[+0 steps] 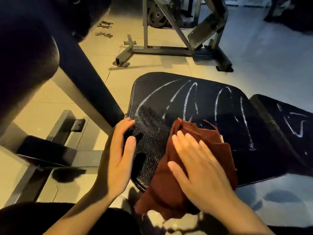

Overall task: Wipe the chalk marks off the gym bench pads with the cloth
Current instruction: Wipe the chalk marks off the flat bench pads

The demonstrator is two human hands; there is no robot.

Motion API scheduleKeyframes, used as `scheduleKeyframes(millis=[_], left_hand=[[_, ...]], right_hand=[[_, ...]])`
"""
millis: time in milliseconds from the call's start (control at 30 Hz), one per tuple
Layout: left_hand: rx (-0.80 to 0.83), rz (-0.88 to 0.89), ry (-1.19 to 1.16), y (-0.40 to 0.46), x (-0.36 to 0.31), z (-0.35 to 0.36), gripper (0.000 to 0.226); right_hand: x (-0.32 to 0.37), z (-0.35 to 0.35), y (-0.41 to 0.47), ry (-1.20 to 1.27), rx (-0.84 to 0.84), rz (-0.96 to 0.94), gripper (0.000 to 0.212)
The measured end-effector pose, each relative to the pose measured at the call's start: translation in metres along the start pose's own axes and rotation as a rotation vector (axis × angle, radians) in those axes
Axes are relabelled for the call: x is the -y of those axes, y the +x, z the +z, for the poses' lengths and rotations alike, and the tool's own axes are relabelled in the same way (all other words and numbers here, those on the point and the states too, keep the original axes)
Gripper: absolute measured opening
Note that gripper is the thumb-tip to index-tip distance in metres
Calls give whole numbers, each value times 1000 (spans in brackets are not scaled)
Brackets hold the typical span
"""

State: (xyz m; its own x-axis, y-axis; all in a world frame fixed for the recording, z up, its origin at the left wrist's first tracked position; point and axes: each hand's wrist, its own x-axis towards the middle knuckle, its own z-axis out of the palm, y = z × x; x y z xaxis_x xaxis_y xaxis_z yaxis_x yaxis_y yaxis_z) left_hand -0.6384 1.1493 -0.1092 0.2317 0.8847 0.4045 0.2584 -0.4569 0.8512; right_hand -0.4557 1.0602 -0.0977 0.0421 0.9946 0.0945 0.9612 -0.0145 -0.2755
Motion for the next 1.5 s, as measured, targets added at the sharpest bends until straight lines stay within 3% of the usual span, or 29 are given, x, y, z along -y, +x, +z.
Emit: scheduleKeyframes(millis=[100,200,367,533,667,767,900,1000,1100,1300,1500], left_hand=[[69,-13,28,-4,0,7,35],[64,15,60,-7,-5,11,37],[107,93,267,-4,-8,12,41],[152,234,412,6,-26,22,27],[219,266,492,6,-35,36,28],[271,226,541,3,-33,38,36],[332,181,466,0,-32,36,39],[401,166,383,0,-35,31,35],[427,194,308,-2,-42,25,25],[452,61,-14,-23,-65,17,23],[616,39,-145,-46,-82,7,24]], right_hand=[[-36,-11,-1,-70,32,191,83],[-44,-16,2,-100,40,229,85],[-38,-15,0,-37,47,106,75],[-15,-8,8,74,10,-34,73],[-36,-11,31,332,-233,58,52],[-51,-23,52,243,-172,132,36],[-46,-40,71,315,-84,114,9],[-50,-58,63,499,-125,157,21],[-53,-75,44,690,-284,212,14],[-33,-101,-6,1199,-419,61,19],[-19,-104,-36,797,-720,46,23]])
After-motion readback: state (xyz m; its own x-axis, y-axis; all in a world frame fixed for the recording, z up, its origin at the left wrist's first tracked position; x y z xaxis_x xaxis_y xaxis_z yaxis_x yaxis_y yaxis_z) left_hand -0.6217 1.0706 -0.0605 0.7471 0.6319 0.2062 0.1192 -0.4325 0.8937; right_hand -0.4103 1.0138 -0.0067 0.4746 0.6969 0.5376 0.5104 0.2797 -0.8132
